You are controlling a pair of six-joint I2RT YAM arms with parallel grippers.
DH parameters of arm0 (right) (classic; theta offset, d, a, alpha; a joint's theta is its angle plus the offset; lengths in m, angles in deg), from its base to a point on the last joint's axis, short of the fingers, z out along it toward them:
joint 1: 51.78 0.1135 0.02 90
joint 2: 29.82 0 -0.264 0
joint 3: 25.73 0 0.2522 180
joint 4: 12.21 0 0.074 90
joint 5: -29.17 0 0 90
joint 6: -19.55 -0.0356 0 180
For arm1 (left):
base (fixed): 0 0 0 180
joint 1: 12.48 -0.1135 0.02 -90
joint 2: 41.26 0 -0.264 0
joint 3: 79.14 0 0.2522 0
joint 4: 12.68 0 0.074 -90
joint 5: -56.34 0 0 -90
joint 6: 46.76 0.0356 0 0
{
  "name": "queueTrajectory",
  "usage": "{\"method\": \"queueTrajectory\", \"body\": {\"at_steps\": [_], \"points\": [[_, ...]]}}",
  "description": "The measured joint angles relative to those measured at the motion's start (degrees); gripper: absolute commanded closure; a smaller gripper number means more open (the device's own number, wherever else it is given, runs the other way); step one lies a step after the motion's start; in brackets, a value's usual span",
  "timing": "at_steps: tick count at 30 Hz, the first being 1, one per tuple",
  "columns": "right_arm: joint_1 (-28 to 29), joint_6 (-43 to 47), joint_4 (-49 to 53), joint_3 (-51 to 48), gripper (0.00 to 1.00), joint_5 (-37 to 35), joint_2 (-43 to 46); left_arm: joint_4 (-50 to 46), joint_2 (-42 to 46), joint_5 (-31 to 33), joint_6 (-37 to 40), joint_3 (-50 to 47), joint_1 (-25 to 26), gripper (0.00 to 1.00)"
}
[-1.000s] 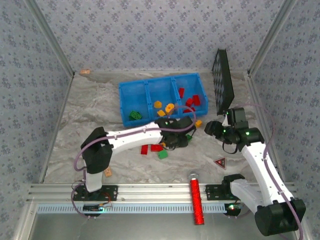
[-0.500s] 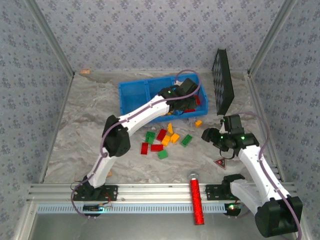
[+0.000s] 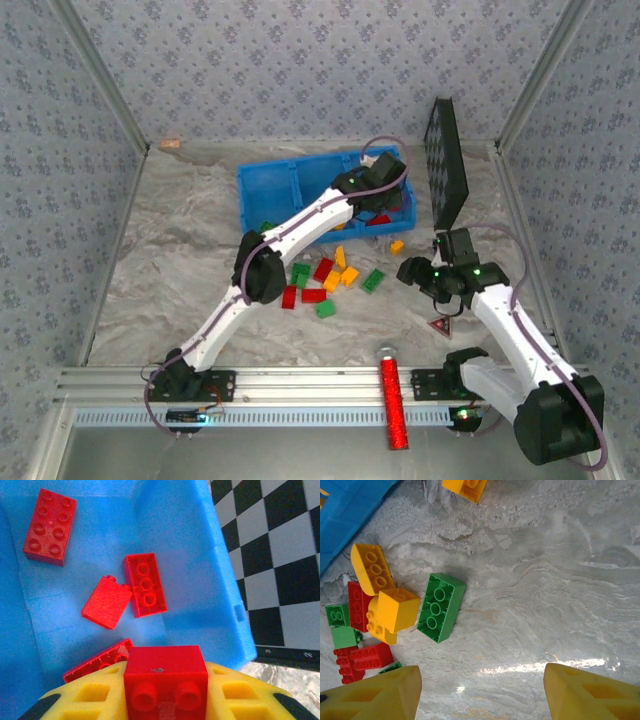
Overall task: Sort the legos into containers by color
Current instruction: Place the lego in the container, then pick up the lego from the center of the table.
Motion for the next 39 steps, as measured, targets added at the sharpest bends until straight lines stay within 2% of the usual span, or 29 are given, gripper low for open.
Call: {"method": "queueTrajectory", "body": {"at_steps": [6,16,27,33,39], "points": [[1.5,-0.6,0.0,0.8,0.33,-1.4,-1.1,0.5,-4.5,-0.1,-0.8,3.2,-0.9,0.59],[3.8,-1.9,-0.8,1.4,0.33,-3.1,-3.0,1.4,-5.9,-1.3,-1.6,3.3,-1.5,0.47],[11.1,-6.2,-6.2,2.4,0.34,-5.8,-12.7,1.8,-5.8,-2.7,0.6,3.4,-1.6,0.46],[15.5,-9.1,-8.8,5.5,0.33,-8.4,-19.2,1.3,-2.1,-2.8,5.0,3.4,-1.6,0.45],[17.8,-11.1,-10.1,8.2,0.33,-10.3,-26.5,0.1,6.9,-3.7,10.3,3.4,-1.6,0.41]]}}
